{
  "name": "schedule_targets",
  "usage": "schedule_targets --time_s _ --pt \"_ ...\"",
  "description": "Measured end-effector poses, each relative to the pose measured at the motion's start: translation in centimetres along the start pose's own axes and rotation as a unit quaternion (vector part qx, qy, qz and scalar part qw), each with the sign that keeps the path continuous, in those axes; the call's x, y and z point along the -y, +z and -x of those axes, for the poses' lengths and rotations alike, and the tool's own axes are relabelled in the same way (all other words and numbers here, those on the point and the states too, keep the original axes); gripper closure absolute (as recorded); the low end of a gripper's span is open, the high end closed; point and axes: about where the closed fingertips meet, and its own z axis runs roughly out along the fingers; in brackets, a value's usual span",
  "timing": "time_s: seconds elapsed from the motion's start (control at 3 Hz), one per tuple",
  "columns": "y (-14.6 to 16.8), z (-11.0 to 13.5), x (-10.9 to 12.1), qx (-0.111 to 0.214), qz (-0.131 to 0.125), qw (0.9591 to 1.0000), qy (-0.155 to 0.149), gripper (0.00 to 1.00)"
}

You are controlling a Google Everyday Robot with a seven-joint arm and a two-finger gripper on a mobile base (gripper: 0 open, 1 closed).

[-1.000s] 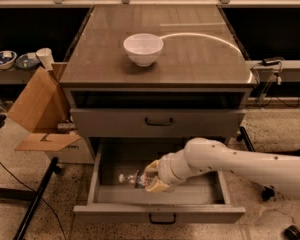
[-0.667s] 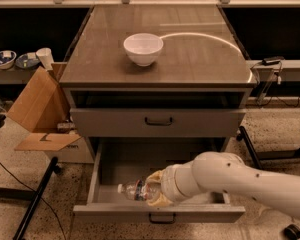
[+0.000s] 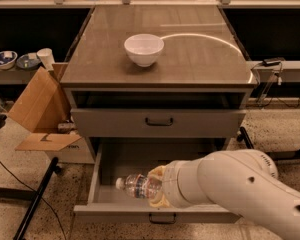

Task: Pick water bottle from middle drawer and place on counter

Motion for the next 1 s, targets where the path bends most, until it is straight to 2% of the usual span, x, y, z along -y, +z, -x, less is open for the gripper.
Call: schedule_targets --time_s 0.67,1.0 --pt "-7.0 4.1 5.2 -0.026 -0.045 0.9985 -0.02 1.0" --pt "-11.0 5.8 6.6 -0.037 -0.068 0.9966 -0.029 1.0"
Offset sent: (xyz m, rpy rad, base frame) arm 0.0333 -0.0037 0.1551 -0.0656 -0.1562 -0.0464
